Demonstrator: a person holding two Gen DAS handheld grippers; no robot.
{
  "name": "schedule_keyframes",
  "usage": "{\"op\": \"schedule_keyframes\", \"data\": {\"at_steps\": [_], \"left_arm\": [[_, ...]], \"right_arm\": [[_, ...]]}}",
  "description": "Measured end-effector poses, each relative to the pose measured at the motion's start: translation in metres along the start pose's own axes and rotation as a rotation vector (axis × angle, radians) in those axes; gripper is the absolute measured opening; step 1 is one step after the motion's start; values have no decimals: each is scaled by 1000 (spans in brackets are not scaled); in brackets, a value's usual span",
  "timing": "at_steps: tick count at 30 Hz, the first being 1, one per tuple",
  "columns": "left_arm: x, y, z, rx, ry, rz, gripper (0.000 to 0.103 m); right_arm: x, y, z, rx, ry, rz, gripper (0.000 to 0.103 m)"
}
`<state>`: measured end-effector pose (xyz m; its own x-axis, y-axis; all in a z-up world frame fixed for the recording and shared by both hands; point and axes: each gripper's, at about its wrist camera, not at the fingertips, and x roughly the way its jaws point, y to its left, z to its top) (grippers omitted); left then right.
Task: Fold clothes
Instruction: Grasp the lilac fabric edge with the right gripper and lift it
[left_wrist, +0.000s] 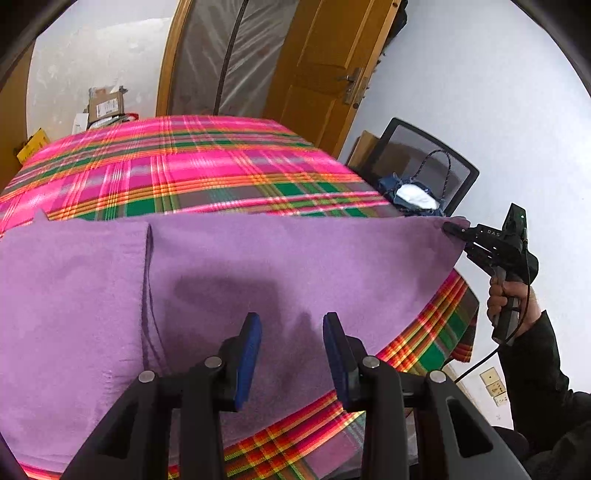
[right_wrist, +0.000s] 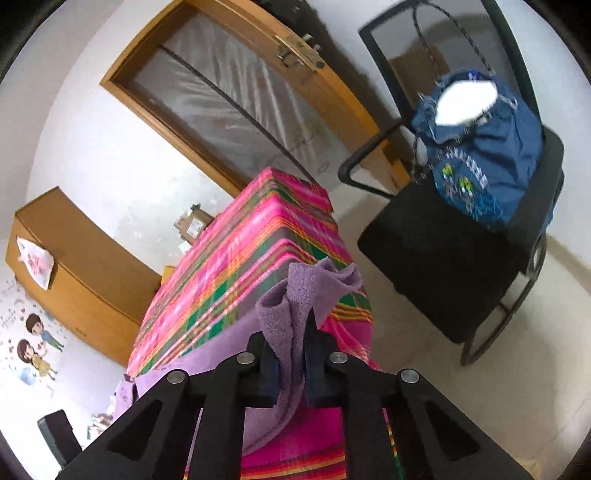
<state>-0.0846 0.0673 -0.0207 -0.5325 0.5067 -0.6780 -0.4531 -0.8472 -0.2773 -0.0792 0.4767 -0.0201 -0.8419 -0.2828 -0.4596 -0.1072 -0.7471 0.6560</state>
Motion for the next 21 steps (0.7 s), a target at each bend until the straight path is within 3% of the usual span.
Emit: {"op": "schedule_keyframes", "data": {"at_steps": [12, 21], "left_arm": [[-19, 8, -2, -23, -59, -10, 35], [-37, 20, -11, -52, -103, -6, 35]], "right_arm": [[-21, 93, 19, -161, -38, 133, 9], [-2, 164, 5, -277, 41, 215, 9]]}}
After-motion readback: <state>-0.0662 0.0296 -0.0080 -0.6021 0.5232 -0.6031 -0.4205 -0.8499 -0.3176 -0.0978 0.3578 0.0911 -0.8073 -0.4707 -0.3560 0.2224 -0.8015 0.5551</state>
